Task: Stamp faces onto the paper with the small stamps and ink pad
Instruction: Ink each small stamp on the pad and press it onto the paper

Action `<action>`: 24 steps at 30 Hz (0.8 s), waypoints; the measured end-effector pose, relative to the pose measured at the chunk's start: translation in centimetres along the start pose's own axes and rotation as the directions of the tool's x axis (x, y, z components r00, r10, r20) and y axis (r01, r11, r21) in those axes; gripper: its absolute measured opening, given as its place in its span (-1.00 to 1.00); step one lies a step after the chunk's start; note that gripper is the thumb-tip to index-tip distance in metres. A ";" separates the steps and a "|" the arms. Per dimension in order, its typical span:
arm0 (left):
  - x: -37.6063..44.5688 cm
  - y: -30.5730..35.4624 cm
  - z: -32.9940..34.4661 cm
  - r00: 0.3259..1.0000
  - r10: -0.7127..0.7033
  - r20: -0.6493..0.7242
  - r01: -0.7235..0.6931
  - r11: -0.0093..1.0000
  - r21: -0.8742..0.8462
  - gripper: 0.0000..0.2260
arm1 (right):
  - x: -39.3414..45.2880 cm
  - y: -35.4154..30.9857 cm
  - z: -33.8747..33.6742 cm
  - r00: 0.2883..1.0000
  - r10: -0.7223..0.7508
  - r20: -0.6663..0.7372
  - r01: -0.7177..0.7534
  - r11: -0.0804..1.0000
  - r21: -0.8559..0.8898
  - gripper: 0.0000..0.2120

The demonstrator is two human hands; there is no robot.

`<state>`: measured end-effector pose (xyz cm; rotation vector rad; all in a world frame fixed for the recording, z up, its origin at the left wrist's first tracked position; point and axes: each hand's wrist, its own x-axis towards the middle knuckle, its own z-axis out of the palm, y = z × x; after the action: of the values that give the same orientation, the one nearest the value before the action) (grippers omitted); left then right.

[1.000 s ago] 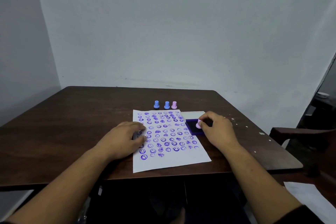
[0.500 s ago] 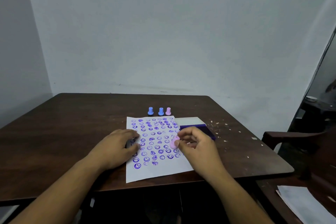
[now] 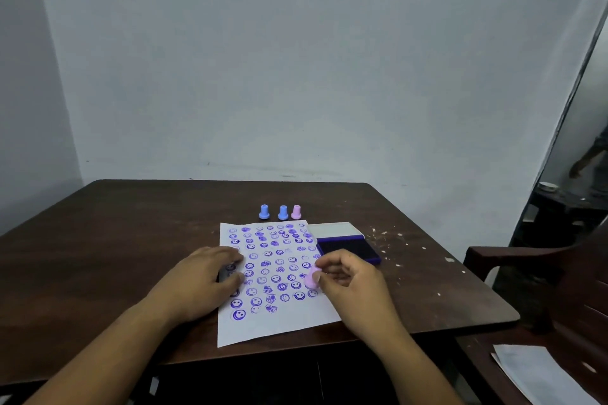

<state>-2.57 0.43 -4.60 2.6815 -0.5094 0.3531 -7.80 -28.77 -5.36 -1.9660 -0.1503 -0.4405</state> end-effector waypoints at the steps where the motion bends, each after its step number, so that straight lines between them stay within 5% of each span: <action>1: 0.0 0.0 0.0 1.000 0.002 0.000 -0.002 1.000 0.001 -0.55 | 0.0 0.0 0.0 1.000 -0.006 0.003 0.006 1.000 -0.003 -0.78; 24: -0.1 0.7 -0.3 1.000 -0.015 0.024 0.014 1.000 0.015 -0.55 | -1.4 -2.0 0.1 0.930 -0.233 0.283 0.279 0.951 -0.133 -0.84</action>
<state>-2.98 0.04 -4.14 2.7051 -0.4964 0.3216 -9.72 -27.72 -4.20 -2.1799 -0.5633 -0.3664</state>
